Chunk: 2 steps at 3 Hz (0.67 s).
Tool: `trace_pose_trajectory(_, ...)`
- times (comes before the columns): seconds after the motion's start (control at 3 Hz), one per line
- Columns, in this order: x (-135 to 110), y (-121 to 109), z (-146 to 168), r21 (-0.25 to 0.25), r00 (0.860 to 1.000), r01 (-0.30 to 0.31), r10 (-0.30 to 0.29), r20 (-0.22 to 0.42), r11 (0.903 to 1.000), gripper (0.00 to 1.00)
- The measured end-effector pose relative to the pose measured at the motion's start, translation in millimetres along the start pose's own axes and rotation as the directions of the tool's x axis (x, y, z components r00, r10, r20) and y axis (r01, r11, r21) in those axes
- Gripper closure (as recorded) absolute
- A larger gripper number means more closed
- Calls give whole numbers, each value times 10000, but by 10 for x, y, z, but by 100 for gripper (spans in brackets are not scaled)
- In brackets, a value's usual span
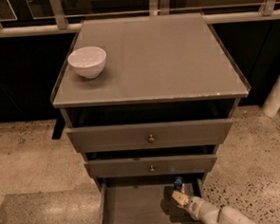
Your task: Place redbull can into bottom drawer
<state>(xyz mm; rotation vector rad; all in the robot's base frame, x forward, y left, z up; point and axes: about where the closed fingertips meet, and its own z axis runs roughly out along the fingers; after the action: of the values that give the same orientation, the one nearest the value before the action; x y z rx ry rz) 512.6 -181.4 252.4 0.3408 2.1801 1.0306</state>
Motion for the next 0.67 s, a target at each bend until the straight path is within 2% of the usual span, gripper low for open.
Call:
trace_pose_trajectory(0.33, 32, -215, 239, 762, 9993, 112, -85, -361, 9970, 100)
trace_pose_trajectory(0.67, 114, -399, 426, 1314, 9982, 145, -67, -594, 9912, 100)
